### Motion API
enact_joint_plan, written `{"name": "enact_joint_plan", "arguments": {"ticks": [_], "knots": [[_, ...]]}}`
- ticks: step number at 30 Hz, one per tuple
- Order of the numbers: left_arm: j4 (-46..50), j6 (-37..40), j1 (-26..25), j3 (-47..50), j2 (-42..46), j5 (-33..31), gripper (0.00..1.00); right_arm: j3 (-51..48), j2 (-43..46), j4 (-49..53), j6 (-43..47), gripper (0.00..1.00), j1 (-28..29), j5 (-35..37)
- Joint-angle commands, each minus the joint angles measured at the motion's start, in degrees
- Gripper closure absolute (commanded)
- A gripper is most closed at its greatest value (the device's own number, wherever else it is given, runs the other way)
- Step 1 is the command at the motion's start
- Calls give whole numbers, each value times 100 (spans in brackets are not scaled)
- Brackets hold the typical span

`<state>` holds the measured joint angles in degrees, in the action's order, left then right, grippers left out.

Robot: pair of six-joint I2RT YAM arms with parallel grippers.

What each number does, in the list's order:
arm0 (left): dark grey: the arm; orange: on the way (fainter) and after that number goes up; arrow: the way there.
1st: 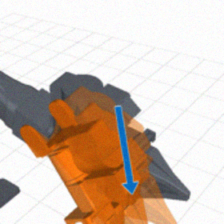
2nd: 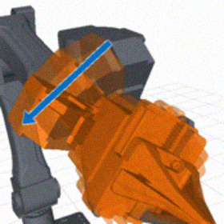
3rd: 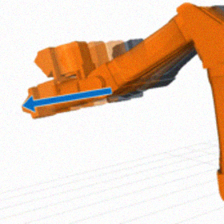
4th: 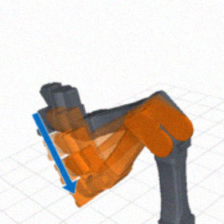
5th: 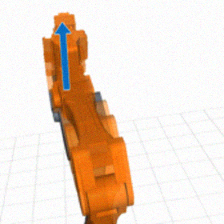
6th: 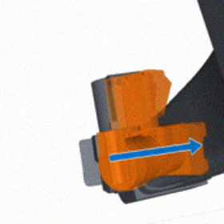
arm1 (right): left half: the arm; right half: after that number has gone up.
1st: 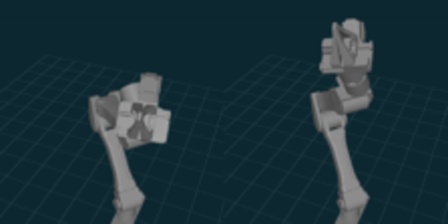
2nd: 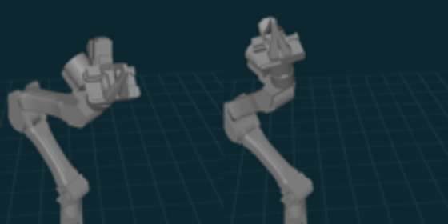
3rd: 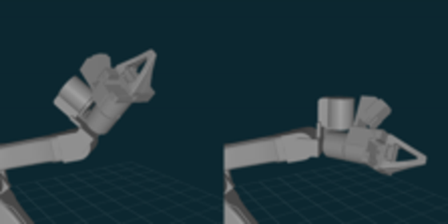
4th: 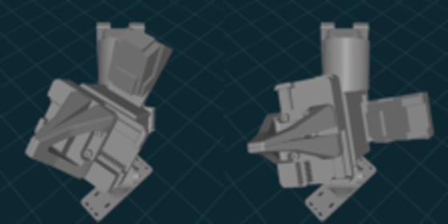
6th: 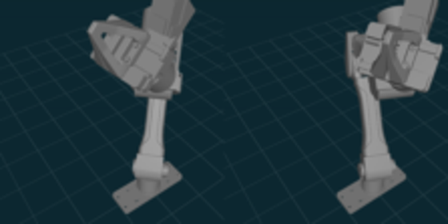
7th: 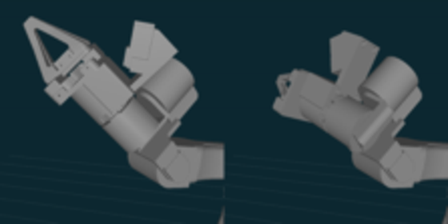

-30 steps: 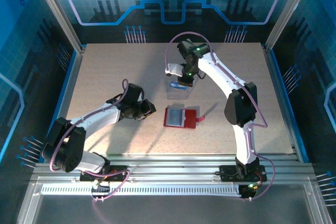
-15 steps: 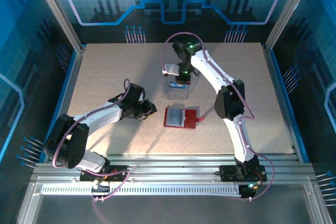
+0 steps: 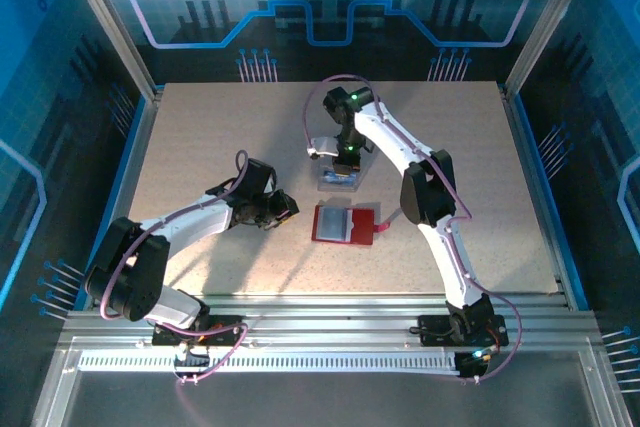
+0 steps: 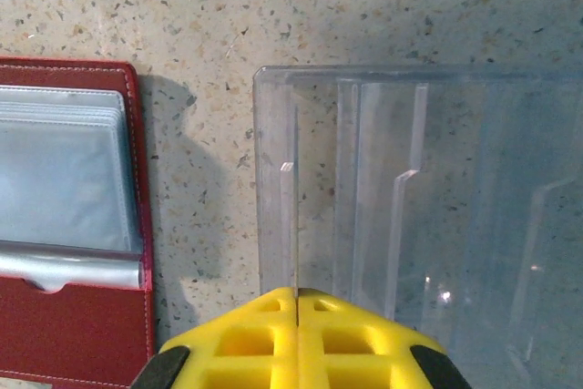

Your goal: Take the credit cards out of the card holder

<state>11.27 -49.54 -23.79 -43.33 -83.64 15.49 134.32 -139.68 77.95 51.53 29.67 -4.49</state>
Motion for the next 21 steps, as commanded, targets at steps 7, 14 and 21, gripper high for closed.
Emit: {"name": "enact_joint_plan", "arguments": {"ticks": [7,14,21], "knots": [[-125,-128,33,141,154,87,80,121,-107,165,2,80,65,-43],[-175,-177,33,99,90,143,80,24,50,-304,-143,75,65,293],[-202,-179,33,89,45,157,80,-106,214,-713,-209,74,69,473]]}}
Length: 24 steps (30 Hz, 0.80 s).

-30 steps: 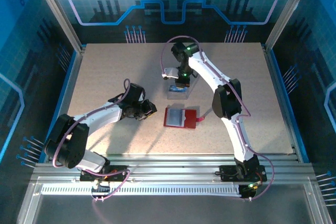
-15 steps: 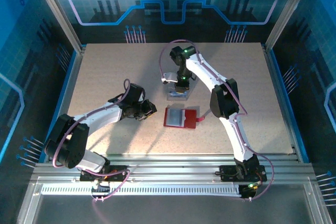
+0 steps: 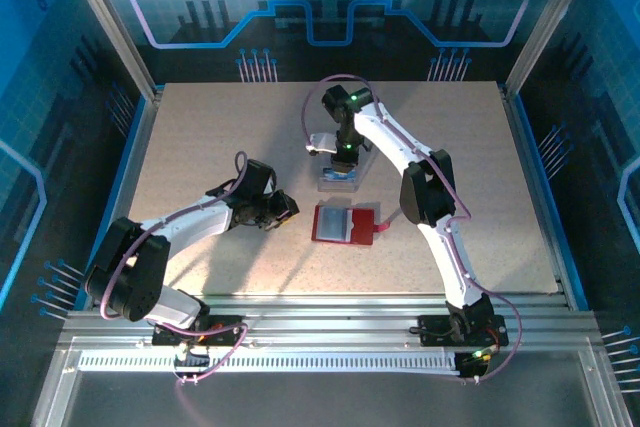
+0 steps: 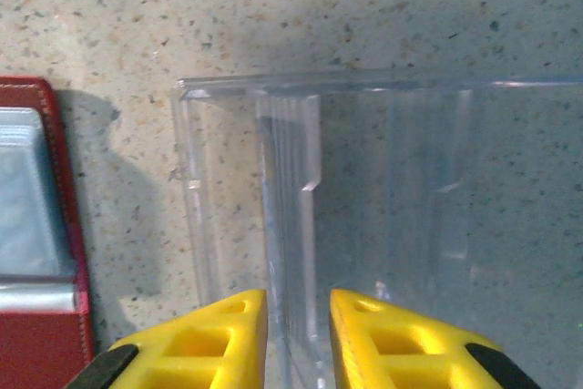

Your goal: Take the credit cards out of the card holder

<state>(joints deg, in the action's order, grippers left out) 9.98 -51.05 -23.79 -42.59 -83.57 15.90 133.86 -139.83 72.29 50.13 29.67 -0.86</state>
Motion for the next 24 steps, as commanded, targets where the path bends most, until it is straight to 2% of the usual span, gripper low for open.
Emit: {"name": "enact_joint_plan", "arguments": {"ticks": [1,24], "knots": [[-69,-28,37,29,42,119,80,-62,252,-195,-86,73,73,136],[-119,-63,38,40,-38,155,79,-497,323,-785,-214,67,73,385]]}}
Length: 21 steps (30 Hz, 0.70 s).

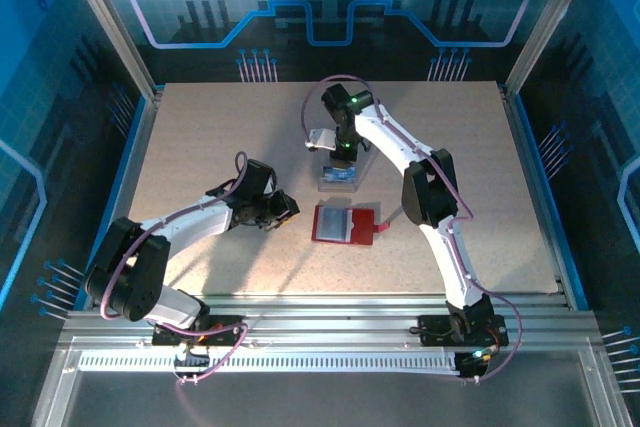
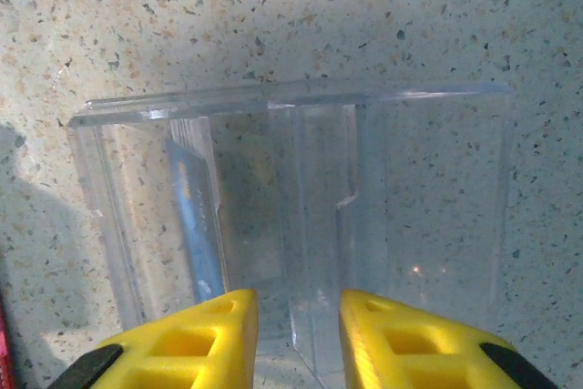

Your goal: Take the credit cards out of the card holder

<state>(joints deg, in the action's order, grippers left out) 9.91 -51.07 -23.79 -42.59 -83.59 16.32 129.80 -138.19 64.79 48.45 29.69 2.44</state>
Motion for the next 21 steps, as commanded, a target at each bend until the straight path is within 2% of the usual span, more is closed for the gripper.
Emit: {"name": "enact_joint_plan", "arguments": {"ticks": [1,13,21], "knots": [[-110,-57,33,38,-42,111,79,-118,142,-45,-47,66,74,52],[-131,-59,32,-2,-78,140,80,-335,466,-203,-219,65,98,15],[-352,-60,35,-98,-361,274,80,-1086,1394,-500,-973,64,151,-368]]}}
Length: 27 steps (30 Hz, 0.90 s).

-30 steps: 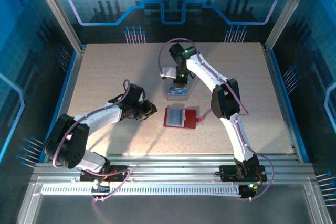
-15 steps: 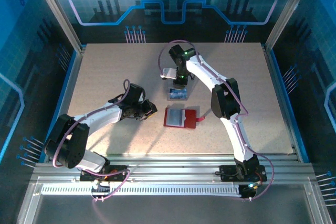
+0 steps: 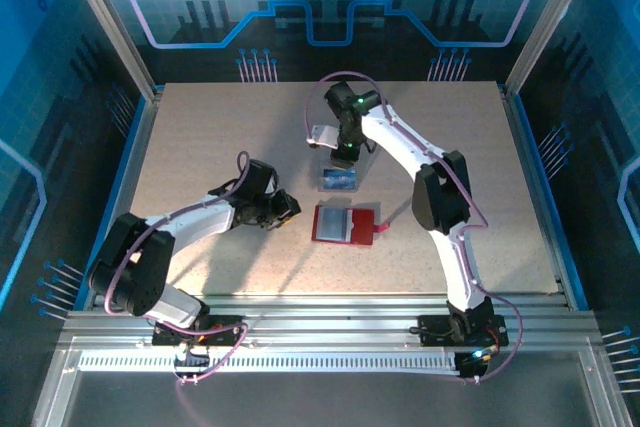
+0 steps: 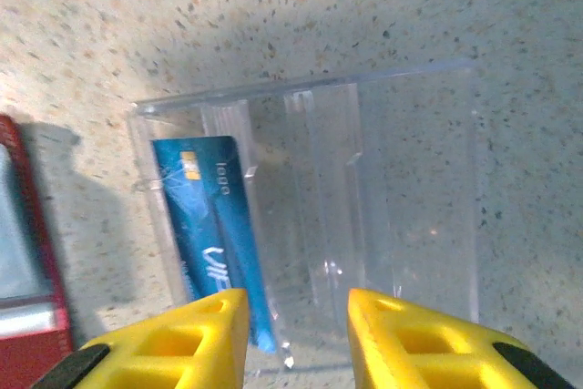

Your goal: Take the credit cards out of the card holder

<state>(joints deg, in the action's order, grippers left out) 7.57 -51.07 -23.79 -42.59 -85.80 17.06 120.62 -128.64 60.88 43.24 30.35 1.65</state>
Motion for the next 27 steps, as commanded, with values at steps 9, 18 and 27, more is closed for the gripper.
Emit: {"name": "enact_joint_plan", "arguments": {"ticks": [9,18,27], "knots": [[-211,95,-27,-428,-565,464,79,-1696,1607,-976,-2645,64,119,-1038],[-250,119,-140,-665,-801,577,81,-3684,2814,-2570,-5793,76,93,-2040],[-183,105,-284,-879,-1093,685,83,-4960,3269,-3636,-7778,79,112,-2879]]}}
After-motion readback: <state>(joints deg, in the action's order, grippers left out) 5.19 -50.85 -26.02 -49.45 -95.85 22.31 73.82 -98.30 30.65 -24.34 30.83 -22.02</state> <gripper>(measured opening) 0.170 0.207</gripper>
